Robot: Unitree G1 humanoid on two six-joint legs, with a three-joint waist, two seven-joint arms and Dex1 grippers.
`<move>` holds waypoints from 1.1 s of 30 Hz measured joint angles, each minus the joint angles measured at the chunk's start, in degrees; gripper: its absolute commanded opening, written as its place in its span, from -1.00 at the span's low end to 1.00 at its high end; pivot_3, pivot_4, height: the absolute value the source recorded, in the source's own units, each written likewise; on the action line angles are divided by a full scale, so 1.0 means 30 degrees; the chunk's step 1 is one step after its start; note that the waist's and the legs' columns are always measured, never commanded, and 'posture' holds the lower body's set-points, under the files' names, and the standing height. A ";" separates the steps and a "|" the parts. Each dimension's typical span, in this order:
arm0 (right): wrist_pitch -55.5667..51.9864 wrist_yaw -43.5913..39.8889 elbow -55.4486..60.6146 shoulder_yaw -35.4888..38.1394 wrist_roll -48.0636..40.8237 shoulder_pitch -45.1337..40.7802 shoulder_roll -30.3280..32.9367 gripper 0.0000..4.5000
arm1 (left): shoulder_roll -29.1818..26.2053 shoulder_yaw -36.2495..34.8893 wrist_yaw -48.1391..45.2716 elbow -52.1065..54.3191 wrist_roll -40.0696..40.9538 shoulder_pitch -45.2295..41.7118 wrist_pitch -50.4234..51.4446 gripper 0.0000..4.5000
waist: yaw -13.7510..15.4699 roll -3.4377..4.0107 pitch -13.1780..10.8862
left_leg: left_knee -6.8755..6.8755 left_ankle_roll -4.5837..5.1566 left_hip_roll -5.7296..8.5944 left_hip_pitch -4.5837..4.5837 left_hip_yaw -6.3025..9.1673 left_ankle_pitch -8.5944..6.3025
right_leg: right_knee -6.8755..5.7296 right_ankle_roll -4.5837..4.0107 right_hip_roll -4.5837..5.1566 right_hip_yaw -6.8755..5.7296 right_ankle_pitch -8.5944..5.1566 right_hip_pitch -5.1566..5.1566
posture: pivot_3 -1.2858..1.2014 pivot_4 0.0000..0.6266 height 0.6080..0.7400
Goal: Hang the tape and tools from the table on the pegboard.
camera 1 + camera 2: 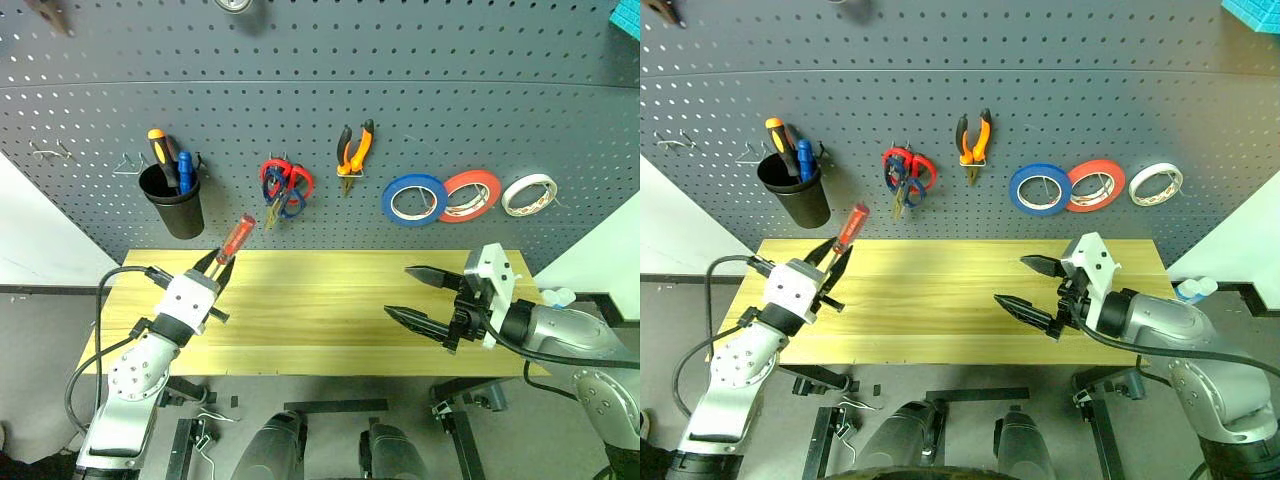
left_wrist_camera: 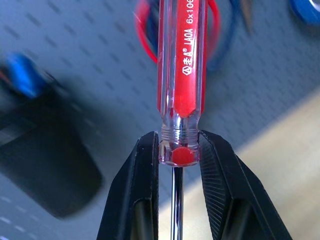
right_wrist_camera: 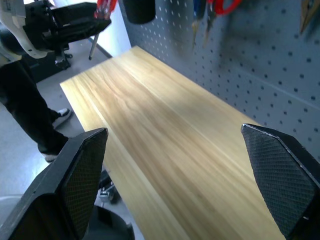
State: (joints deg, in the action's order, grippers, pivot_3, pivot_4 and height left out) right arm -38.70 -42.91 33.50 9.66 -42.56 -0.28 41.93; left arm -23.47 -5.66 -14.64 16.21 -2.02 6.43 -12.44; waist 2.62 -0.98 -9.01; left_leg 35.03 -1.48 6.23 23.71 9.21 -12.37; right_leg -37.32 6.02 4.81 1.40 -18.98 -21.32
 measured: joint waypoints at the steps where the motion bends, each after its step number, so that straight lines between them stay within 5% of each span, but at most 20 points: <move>1: 0.0106 -0.0151 0.0001 0.0078 -0.0169 -0.0006 -0.0061 1.00 | 0.0163 -0.0206 0.0343 -0.0024 -0.0079 -0.0212 -0.0403 -0.64 | -0.0001 0.0000 0.0000 | 0.0000 0.0000 0.0000 0.0003 0.0001 0.0000 | -0.0002 0.0001 -0.0002 -0.0002 0.0001 0.0002 | 0.06 -0.59 1.00; 19: 0.0904 -0.1369 -0.1243 0.0064 -0.0099 -0.1481 -0.0060 1.00 | -0.0423 -0.2011 0.1676 0.0322 -0.0782 -0.6887 -0.2991 -0.64 | -0.0084 0.0004 0.0012 | 0.0037 -0.0003 0.0002 -0.0005 -0.0035 0.0009 | -0.0089 0.0033 -0.0042 -0.0001 0.0021 0.0034 | 0.07 -0.62 1.00; 33: 0.0883 -0.1246 -0.1288 0.1018 -0.1993 -0.2559 -0.0504 1.00 | -0.1428 -0.3061 0.1736 -0.3348 -0.0216 -1.0528 -0.3100 -0.64 | -0.0108 -0.0001 0.0018 | 0.0073 -0.0015 0.0007 -0.0022 -0.0054 0.0019 | -0.0180 0.0033 -0.0046 0.0022 0.0022 0.0015 | 0.06 -0.64 1.00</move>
State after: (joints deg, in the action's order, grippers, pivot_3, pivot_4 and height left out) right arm -36.05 -46.65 29.64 12.72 -48.54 -7.96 40.42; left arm -27.75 -14.85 -9.43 6.16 -2.66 -25.15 -21.74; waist 2.30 -0.98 -8.95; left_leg 35.25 -1.53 6.26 23.64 9.05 -12.31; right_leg -37.86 6.12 4.67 1.46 -18.91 -21.28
